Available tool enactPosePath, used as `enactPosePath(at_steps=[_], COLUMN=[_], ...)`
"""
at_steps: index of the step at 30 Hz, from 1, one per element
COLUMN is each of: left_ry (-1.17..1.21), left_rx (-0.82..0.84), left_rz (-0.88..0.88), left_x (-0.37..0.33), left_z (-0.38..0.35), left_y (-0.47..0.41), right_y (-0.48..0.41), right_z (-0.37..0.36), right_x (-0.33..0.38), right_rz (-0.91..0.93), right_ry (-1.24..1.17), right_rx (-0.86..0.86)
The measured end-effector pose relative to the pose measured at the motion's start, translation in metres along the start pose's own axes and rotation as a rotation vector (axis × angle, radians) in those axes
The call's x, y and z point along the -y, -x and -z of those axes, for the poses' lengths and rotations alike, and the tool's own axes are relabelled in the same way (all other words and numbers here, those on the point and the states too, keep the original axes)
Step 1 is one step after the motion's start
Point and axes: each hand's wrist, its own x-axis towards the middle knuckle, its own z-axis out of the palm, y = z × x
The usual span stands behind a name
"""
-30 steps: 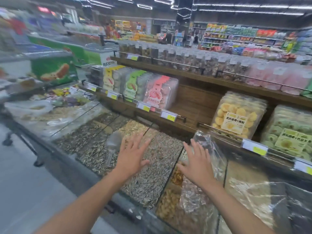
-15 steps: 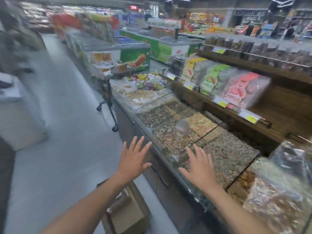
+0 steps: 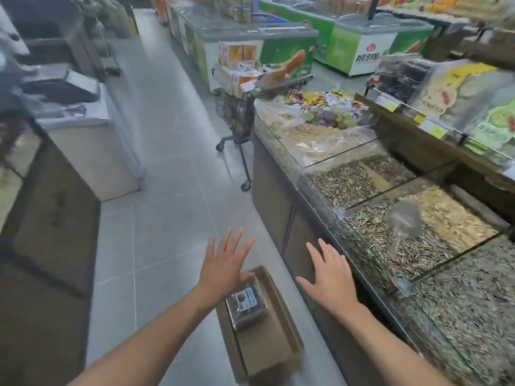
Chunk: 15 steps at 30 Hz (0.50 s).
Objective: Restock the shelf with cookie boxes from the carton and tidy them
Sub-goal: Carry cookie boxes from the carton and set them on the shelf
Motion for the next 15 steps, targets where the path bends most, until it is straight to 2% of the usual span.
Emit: enactPosePath(at_steps=[4, 7, 11, 15], left_ry=[0.024, 0.027, 0.027, 0.075], left_rx=[-0.006, 0.063, 0.047, 0.117], left_rz=[0.007, 0.036, 0.063, 0.109], left_x=[0.033, 0.047, 0.054, 0.051], left_z=[-0.030, -0.062, -0.132, -0.222], left_y=[-0.019, -0.031, -0.048, -0.061], right_y=[-0.036, -0.060, -0.087, -0.107], right_z=[-0.037, -0.076, -0.146, -0.239], right_x=[0.025, 0.032, 0.025, 0.005], right_rz=[-0.003, -0.015, 0.000, -0.009], right_ry=[-0.009, -0.035, -0.052, -0.068], right_rx=[0.044, 0.089, 0.123, 0.167])
